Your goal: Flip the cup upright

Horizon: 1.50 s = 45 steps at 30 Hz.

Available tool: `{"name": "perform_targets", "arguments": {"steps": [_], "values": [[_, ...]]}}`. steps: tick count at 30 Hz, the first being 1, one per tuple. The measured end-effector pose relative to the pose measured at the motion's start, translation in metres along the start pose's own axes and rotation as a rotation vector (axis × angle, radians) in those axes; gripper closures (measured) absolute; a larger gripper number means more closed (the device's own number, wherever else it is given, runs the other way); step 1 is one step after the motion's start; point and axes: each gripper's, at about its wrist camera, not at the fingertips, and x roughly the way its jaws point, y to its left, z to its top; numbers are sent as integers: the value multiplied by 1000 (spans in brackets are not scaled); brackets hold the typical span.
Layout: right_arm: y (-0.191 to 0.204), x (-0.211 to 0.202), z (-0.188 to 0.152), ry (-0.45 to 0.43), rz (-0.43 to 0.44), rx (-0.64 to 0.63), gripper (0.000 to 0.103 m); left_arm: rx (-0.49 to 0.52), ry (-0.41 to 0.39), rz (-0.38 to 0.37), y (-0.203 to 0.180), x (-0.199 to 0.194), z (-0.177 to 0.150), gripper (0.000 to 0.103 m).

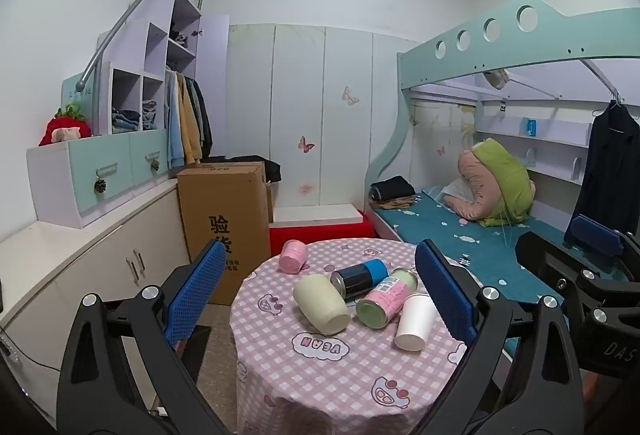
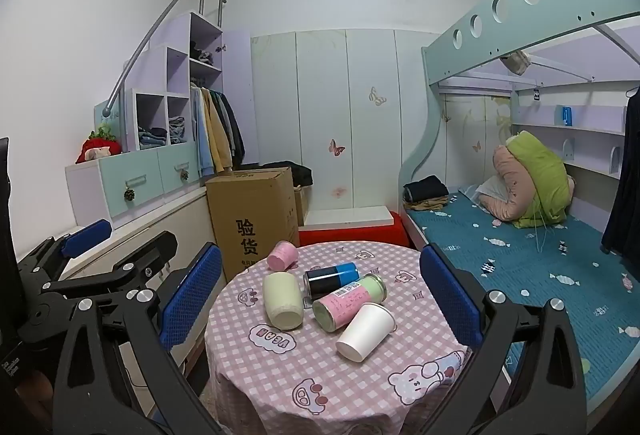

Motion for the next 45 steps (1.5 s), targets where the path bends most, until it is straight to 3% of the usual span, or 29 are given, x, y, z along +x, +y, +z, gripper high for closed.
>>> {"name": "perform_targets", "arguments": {"steps": [45], "values": [[-1,3,0,11,1,10,7,19,-2,4,3,0,-1,7]]}}
